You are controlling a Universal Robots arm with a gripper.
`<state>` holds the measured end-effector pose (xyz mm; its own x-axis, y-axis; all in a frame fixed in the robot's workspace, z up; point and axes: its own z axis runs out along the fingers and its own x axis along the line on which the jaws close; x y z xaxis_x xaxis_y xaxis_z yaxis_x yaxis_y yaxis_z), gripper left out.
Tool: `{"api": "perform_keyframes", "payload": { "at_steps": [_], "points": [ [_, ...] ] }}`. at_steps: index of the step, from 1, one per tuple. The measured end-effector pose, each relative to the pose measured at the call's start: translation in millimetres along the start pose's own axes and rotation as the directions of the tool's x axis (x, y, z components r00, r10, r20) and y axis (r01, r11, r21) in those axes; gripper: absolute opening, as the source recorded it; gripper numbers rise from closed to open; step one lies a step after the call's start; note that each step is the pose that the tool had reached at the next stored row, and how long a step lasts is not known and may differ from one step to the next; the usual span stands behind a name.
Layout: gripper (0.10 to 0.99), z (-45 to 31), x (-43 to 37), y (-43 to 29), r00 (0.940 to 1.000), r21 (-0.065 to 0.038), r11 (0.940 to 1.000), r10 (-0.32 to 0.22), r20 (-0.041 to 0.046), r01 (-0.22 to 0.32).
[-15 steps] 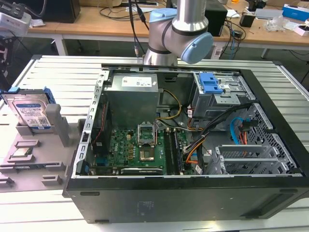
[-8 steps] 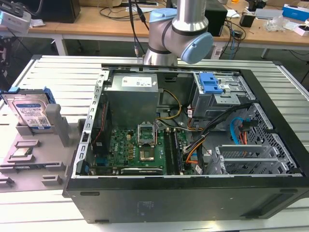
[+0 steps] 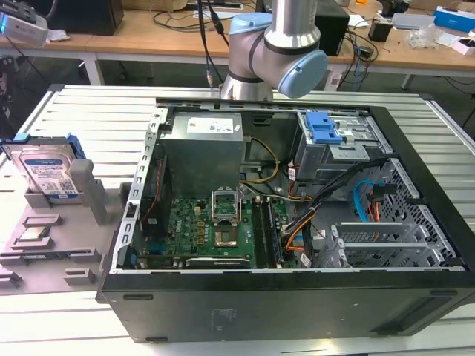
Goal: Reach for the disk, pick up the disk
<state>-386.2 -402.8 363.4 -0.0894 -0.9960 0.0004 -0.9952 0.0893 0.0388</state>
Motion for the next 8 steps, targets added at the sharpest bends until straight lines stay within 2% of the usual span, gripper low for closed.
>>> {"api": "perform_keyframes", "payload": {
  "at_steps": [8],
  "points": [
    [0.106,0.0,0.0,0.0,0.9957,0.000,0.9957,-0.093,-0.0036,0.093]
  ]
}}
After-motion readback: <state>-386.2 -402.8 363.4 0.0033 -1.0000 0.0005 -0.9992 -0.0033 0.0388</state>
